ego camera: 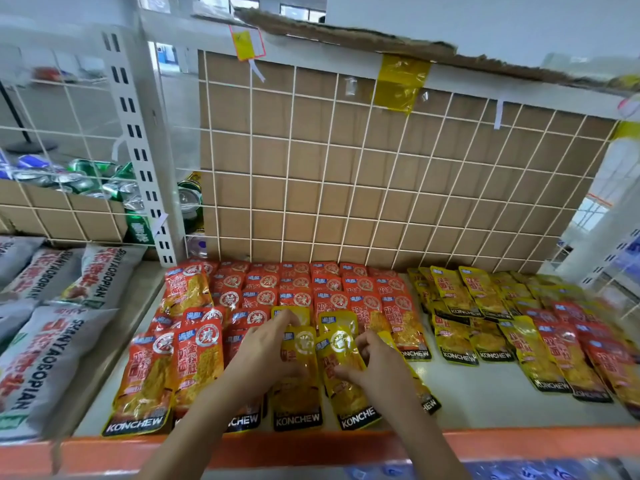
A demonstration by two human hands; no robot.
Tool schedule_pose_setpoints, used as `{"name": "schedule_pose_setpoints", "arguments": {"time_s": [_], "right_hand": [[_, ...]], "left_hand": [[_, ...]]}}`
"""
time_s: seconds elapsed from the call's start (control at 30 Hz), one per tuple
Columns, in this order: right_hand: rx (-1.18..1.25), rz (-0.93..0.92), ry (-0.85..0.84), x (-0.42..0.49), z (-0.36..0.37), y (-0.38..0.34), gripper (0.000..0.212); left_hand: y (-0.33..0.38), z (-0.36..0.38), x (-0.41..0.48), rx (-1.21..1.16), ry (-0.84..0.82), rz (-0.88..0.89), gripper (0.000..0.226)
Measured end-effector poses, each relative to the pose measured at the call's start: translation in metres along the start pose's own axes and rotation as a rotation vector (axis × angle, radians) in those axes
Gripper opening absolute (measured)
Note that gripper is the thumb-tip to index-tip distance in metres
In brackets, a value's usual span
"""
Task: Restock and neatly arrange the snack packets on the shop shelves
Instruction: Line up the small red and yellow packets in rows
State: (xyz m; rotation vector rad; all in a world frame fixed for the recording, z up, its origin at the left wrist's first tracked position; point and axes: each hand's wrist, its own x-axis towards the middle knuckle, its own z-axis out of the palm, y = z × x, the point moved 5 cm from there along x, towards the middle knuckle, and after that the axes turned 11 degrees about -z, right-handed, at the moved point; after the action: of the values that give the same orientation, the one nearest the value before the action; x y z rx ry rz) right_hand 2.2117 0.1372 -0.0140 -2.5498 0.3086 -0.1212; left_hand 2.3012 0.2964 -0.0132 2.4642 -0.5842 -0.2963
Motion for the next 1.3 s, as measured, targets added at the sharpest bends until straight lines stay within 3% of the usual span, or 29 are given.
{"name": "schedule_pose_setpoints", "arguments": {"time_s": [0.17,0.27,0.37,0.43,0.63,0.77,0.9,1.03,1.17,1.3], "right_hand": [[0.208,-0.018,0.069,-0.005,-0.002,0.001,0.045],[0.355,0.005,0.161,-0.01,-0.012,0.011,0.035],[0.412,0.014,0.227,-0.017,-0.027,0.028,0.042],[0.433,0.028,0.263,-0.023,-0.036,0.04,0.028],[0.406,0.108,0.408,-0.054,-0.074,0.085,0.024],[0.395,0.165,0.492,-0.078,-0.096,0.119,0.019],[0.393,0.233,0.547,-0.099,-0.116,0.152,0.018],[0.363,0.277,0.544,-0.109,-0.131,0.192,0.037],[0.341,0.311,0.524,-0.109,-0.146,0.227,0.027],[0.378,0.312,0.505,-0.1,-0.16,0.257,0.044]], "left_hand": [[-0.001,-0.005,-0.008,-0.29,0.058,0.038,0.052],[-0.004,-0.012,-0.013,-0.53,0.051,-0.022,0.05],[-0.005,-0.015,-0.016,-0.765,0.008,-0.103,0.049],[-0.001,-0.014,-0.016,-0.832,-0.015,-0.119,0.051],[0.026,0.0,-0.015,-0.886,-0.123,-0.118,0.031],[0.035,0.018,-0.005,-0.882,-0.114,-0.143,0.047],[0.061,0.034,0.0,-0.863,-0.117,-0.139,0.038],[0.089,0.057,0.007,-0.881,-0.156,-0.157,0.031],[0.117,0.077,0.016,-0.893,-0.18,-0.148,0.06],[0.145,0.101,0.025,-0.848,-0.134,-0.189,0.015]]}}
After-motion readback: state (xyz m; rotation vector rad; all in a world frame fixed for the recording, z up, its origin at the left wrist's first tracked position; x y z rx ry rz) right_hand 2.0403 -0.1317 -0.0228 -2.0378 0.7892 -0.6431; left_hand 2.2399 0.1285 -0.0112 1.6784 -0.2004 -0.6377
